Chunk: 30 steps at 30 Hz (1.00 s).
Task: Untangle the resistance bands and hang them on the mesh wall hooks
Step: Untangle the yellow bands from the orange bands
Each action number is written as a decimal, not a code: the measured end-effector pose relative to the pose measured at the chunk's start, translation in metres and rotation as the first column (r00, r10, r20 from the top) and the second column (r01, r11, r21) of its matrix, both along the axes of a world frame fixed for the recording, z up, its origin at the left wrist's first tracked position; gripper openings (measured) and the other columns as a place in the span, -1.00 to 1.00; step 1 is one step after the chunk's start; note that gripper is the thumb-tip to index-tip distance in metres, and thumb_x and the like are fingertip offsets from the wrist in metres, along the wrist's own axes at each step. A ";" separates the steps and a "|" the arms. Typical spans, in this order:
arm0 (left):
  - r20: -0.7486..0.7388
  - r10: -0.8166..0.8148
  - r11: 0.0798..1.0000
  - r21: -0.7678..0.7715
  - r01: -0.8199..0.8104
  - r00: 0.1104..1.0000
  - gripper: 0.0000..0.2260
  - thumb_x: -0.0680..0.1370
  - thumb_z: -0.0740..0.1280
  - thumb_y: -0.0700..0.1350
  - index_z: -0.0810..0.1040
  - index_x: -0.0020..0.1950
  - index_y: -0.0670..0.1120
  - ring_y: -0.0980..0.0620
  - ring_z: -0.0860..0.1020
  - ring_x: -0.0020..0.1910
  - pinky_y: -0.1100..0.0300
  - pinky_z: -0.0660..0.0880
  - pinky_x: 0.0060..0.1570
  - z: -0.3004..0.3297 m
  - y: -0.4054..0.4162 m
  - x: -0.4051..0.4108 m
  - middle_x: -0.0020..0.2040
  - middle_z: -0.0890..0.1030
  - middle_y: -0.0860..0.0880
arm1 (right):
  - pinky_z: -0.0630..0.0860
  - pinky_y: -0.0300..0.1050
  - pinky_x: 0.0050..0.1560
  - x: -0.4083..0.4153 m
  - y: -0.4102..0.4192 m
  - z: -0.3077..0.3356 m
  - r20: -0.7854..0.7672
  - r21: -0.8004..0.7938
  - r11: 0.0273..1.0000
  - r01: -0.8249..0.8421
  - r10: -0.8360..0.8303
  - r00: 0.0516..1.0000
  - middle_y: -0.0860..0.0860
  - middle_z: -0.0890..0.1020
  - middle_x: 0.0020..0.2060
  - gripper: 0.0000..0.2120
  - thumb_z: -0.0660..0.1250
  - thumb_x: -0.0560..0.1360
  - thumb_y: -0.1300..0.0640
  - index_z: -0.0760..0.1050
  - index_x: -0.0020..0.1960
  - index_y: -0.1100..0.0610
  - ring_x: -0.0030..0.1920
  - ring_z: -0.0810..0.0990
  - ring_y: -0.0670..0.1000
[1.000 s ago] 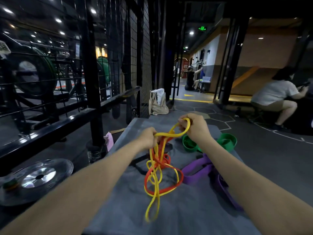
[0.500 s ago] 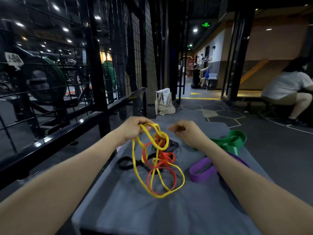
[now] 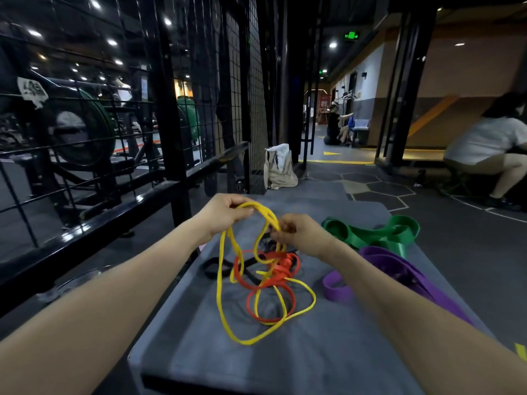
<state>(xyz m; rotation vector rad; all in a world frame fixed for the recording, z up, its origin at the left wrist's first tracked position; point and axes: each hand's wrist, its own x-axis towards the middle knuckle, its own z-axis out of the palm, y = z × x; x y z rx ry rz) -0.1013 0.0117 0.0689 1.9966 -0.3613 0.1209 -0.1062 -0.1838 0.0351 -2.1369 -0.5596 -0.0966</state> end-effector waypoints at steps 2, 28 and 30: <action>-0.010 0.022 1.000 -0.002 -0.022 1.000 -0.88 0.54 0.33 -0.20 0.63 -0.12 -0.03 0.03 0.41 -0.26 0.19 0.37 -0.18 0.003 0.004 0.003 -0.30 0.49 -0.05 | 0.30 -0.34 -0.42 0.000 0.000 0.015 0.041 0.159 0.983 0.097 -0.104 0.994 0.00 0.43 -0.42 -0.83 0.33 0.52 0.19 0.46 -0.25 0.09 -0.43 0.36 -0.15; 0.063 0.147 0.972 0.175 -0.156 0.987 -0.81 0.59 0.24 -0.13 0.34 -0.21 -0.08 -0.01 0.37 -0.39 0.21 0.32 -0.47 0.015 0.026 0.013 -0.36 0.40 -0.05 | 0.30 -0.16 -0.34 0.008 -0.012 0.047 0.144 0.101 0.954 0.282 -0.295 0.945 0.03 0.39 -0.42 -0.82 0.11 0.61 0.21 0.40 -0.12 0.25 -0.40 0.33 -0.03; 0.140 0.165 0.982 0.073 -0.176 0.976 -0.83 0.53 0.34 -0.12 0.40 -0.21 -0.07 0.02 0.33 -0.43 0.18 0.25 -0.44 0.033 0.029 0.013 -0.39 0.38 -0.04 | 0.26 -0.19 -0.37 0.012 -0.017 0.043 0.156 0.081 0.949 0.304 -0.314 0.937 0.00 0.40 -0.44 -0.80 0.12 0.61 0.22 0.44 -0.14 0.23 -0.41 0.33 -0.05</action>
